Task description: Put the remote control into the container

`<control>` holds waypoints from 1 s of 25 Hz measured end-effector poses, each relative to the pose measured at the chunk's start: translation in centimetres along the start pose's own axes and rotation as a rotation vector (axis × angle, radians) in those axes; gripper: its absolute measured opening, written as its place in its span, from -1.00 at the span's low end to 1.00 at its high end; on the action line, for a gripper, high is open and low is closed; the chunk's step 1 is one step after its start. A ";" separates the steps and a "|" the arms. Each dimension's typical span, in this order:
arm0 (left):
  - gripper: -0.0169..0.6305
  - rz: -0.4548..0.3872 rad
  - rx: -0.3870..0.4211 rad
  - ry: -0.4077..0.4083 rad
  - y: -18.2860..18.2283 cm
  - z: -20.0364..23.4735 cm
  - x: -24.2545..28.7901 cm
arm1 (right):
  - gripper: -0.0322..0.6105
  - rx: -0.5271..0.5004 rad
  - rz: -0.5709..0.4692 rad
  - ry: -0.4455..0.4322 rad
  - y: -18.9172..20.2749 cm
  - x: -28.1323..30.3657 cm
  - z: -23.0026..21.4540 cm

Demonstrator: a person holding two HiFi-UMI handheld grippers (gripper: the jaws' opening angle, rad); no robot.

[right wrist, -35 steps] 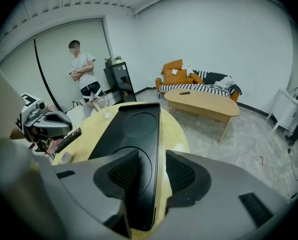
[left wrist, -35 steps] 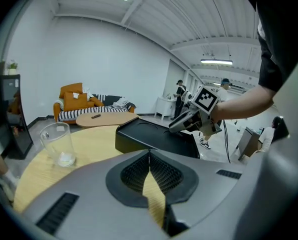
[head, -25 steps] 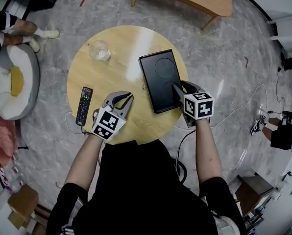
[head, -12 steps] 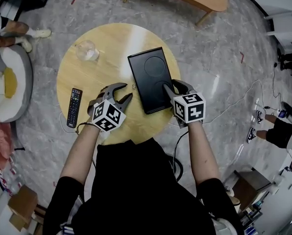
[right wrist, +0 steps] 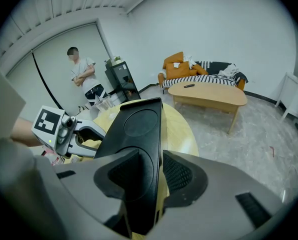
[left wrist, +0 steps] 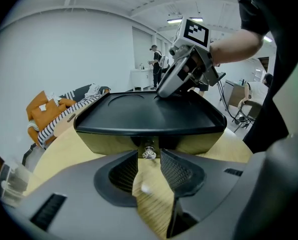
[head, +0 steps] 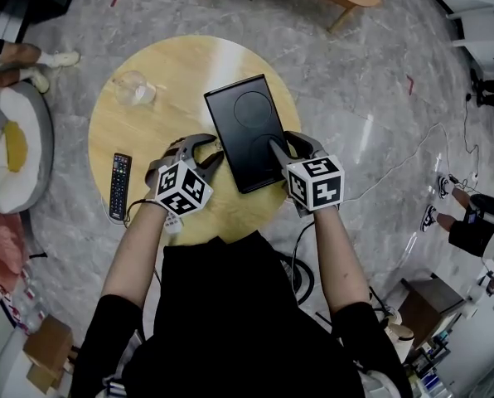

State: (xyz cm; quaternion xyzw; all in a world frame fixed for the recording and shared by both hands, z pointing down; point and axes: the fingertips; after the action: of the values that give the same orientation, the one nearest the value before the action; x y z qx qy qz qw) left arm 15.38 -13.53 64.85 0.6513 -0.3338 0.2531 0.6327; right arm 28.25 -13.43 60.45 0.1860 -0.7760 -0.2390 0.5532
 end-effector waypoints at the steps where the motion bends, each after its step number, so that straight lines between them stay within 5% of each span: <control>1: -0.51 0.004 0.004 0.009 0.0 -0.1 0.1 | -0.42 0.000 0.000 0.002 0.0 0.0 0.0; 5: -0.71 0.014 0.006 0.021 0.0 -0.2 0.4 | -0.42 -0.002 0.001 0.011 0.0 0.0 -0.1; 25: -0.71 0.067 -0.023 0.024 2.9 -0.1 -1.8 | -0.42 -0.009 0.010 0.054 0.1 -0.3 0.1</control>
State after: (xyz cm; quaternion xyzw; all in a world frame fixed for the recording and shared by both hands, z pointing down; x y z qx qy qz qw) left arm 12.04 -13.20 65.45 0.6292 -0.3507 0.2783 0.6353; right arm 28.27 -13.18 60.30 0.1859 -0.7608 -0.2345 0.5759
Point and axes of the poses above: the fingertips, and each gripper's own axes: x forward along the fingers, z to its left, y out of its underside, and after that the axes turned 2 degrees about x, right-handed
